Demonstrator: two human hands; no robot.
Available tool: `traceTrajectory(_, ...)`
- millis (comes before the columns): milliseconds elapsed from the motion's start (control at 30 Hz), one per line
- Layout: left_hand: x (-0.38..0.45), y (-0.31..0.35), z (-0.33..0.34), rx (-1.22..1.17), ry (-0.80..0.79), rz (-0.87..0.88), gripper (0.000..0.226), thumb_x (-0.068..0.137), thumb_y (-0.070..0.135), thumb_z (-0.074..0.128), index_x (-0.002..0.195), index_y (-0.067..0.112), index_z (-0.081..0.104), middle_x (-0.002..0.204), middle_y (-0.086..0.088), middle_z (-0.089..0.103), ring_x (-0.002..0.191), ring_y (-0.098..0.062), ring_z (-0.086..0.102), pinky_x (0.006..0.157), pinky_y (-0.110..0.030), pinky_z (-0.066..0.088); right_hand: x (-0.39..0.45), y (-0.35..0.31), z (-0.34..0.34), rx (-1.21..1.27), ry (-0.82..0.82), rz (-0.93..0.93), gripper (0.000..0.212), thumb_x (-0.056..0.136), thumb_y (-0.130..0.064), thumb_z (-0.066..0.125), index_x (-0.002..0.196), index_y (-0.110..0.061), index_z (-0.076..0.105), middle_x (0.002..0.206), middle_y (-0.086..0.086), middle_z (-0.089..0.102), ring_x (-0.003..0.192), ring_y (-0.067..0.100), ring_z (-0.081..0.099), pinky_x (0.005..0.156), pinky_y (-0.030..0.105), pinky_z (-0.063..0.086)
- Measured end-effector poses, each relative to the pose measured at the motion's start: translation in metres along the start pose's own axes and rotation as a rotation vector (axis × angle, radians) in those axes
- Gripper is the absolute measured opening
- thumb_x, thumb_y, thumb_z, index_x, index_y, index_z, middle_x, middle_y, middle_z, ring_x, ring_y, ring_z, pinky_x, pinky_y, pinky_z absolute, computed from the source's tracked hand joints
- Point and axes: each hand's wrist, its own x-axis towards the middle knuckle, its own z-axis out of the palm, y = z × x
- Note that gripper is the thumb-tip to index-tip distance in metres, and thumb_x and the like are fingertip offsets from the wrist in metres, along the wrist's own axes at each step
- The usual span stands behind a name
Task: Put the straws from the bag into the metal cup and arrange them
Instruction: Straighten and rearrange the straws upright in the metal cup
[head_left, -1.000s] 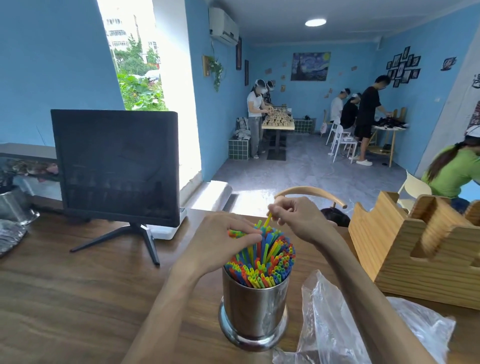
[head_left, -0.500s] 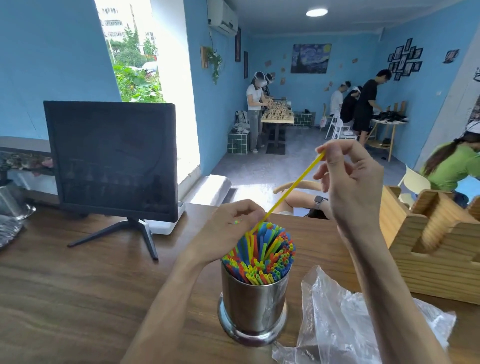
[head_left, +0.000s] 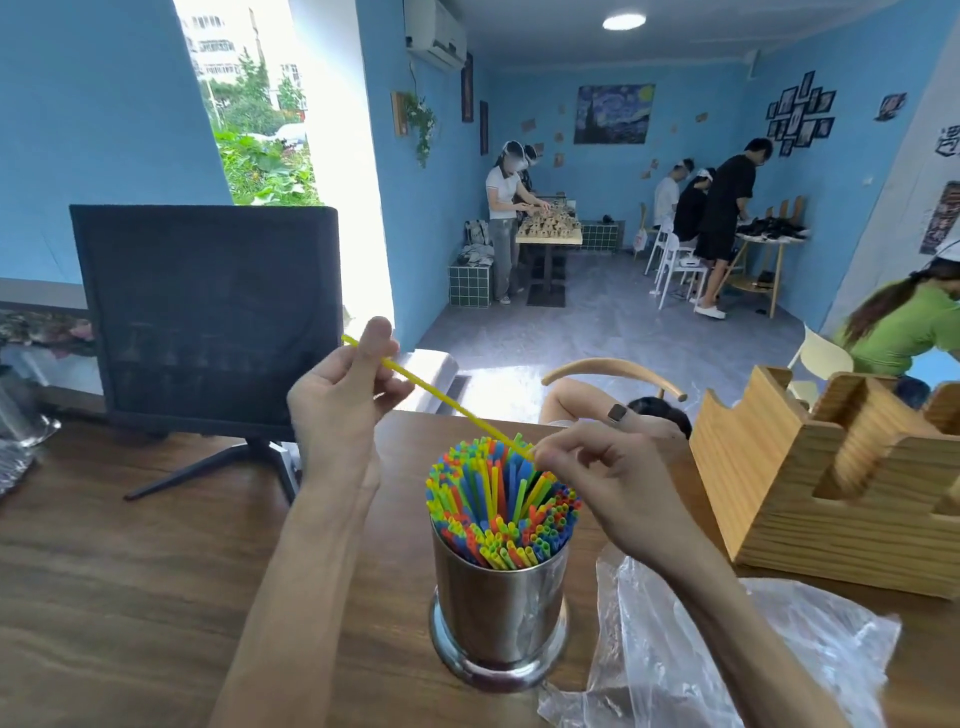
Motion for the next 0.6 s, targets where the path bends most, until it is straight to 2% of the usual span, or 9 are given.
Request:
traceTrajectory(67,-0.002,0.0,0.003,0.047,0.012,0.101,0.031,0.096,0.036,0.065,0.09,0.007,0.076,0.062,0.012,0.065,0.064,-0.004,0.059,0.066,-0.019,0.055,0.0,0.005,0.002,-0.041,-0.057,-0.011,0.009,0.089,-0.024,0.078,0.087,-0.033,0.079,0.084,-0.019,0.073,0.071,0.009,0.056,0.064,0.022,0.045)
traceTrajectory(133,-0.002,0.002,0.001,0.077,-0.005,0.186,0.032,0.1,0.034,0.06,0.088,0.009,0.075,0.067,0.007,0.07,0.069,-0.006,0.066,0.069,-0.022,0.057,0.008,0.012,-0.005,0.012,0.051,0.034,0.007,0.09,-0.023,0.078,0.09,-0.03,0.08,0.086,-0.015,0.075,0.074,0.006,0.06,0.066,0.019,0.046)
traceTrajectory(200,-0.002,0.006,-0.002,0.122,-0.069,0.24,0.031,0.101,0.035,0.057,0.088,0.013,0.075,0.065,0.003,0.069,0.065,-0.01,0.067,0.065,-0.022,0.056,0.017,0.019,-0.015,0.041,0.115,0.137,0.005,0.092,-0.027,0.075,0.091,-0.026,0.08,0.087,-0.01,0.076,0.078,0.005,0.066,0.068,0.016,0.048)
traceTrajectory(333,-0.006,0.0,0.0,0.294,-0.248,0.305,0.022,0.099,0.026,0.061,0.091,0.014,0.077,0.062,0.003,0.065,0.058,-0.01,0.062,0.059,-0.02,0.052,0.024,0.031,-0.016,0.051,-0.141,0.395,0.024,0.093,-0.047,0.068,0.094,-0.025,0.079,0.085,-0.011,0.077,0.075,0.004,0.069,0.063,0.017,0.05)
traceTrajectory(433,-0.013,-0.011,0.002,0.371,-0.381,0.248,0.024,0.09,0.038,0.061,0.091,0.021,0.078,0.063,0.005,0.067,0.061,-0.008,0.064,0.06,-0.024,0.055,0.025,0.036,-0.011,0.098,-0.242,0.426,0.029,0.094,-0.047,0.067,0.091,-0.022,0.082,0.082,-0.007,0.077,0.07,-0.001,0.065,0.063,0.019,0.05)
traceTrajectory(600,-0.015,-0.025,0.0,0.519,-0.489,0.187,0.021,0.082,0.052,0.059,0.087,0.039,0.075,0.067,0.008,0.071,0.064,-0.006,0.065,0.068,-0.029,0.058,0.031,0.038,-0.01,0.067,-0.273,0.417,0.03,0.098,-0.044,0.063,0.087,-0.024,0.082,0.081,-0.007,0.075,0.069,-0.001,0.063,0.065,0.018,0.05)
